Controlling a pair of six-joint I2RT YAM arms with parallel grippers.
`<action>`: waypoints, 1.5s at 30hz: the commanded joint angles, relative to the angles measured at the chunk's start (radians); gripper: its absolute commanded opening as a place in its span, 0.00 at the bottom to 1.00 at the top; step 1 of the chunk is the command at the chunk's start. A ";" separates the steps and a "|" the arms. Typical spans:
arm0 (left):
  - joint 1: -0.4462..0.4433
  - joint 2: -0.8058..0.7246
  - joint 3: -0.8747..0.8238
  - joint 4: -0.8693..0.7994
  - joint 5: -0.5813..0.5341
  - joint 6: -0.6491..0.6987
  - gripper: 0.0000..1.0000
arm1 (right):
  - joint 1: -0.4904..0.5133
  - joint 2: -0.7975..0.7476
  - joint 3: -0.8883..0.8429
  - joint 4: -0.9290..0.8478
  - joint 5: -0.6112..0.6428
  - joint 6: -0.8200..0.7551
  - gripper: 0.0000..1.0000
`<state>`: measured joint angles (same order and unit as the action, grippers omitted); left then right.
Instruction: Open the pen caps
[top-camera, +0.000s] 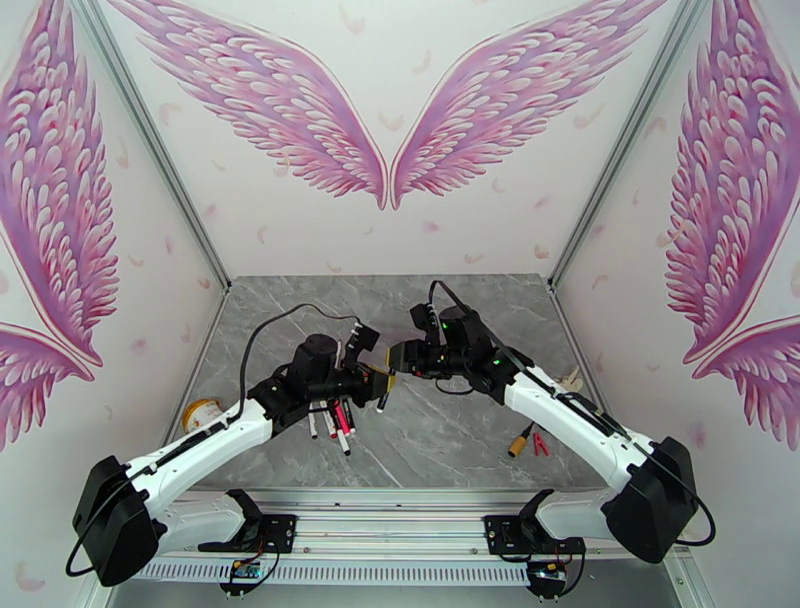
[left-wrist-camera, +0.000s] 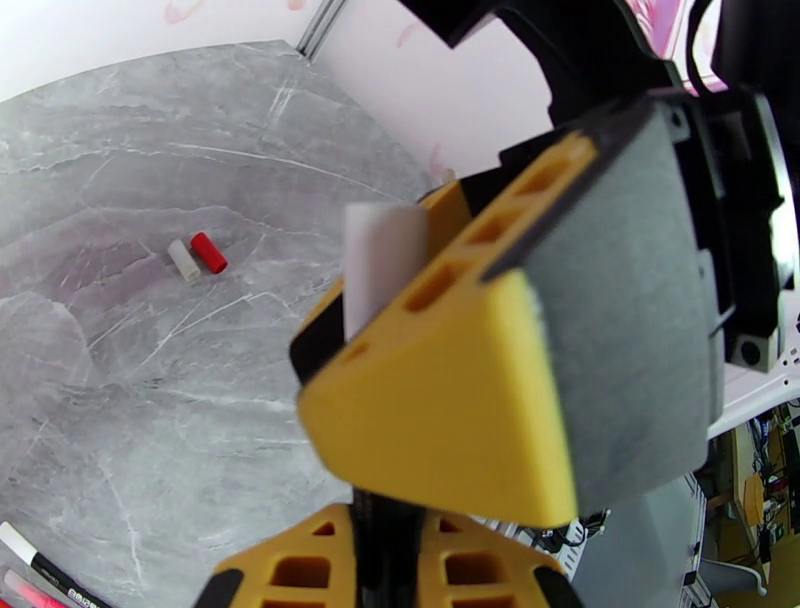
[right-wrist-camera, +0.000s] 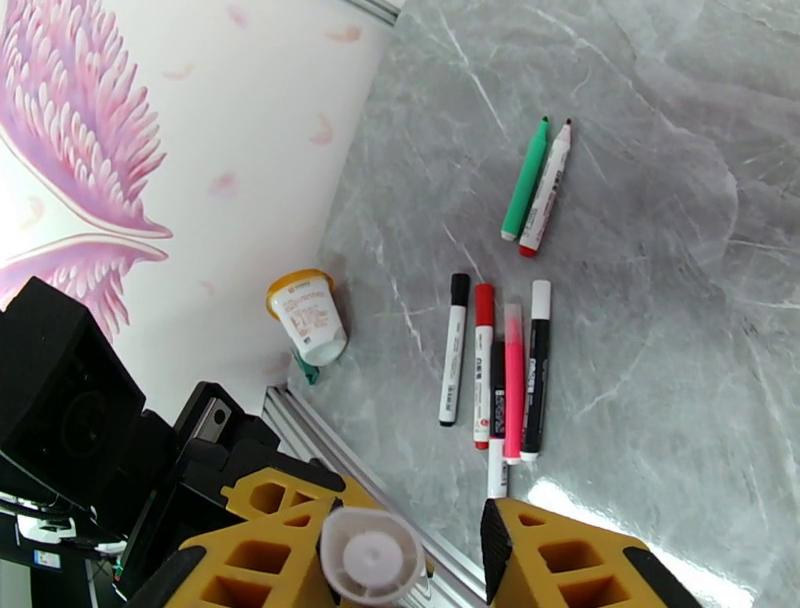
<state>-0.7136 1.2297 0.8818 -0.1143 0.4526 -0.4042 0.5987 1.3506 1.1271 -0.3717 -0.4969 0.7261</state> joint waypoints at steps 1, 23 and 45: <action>-0.008 0.015 0.040 0.003 0.024 0.002 0.15 | 0.009 -0.005 0.036 -0.017 0.028 -0.022 0.41; -0.018 0.022 0.038 -0.011 0.036 0.015 0.13 | 0.010 -0.002 0.059 -0.045 0.041 -0.047 0.27; -0.021 0.021 0.033 -0.022 0.044 0.022 0.12 | 0.008 0.002 0.068 -0.055 0.051 -0.056 0.22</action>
<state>-0.7277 1.2484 0.8890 -0.1223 0.4824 -0.3958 0.5987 1.3506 1.1538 -0.4137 -0.4557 0.6861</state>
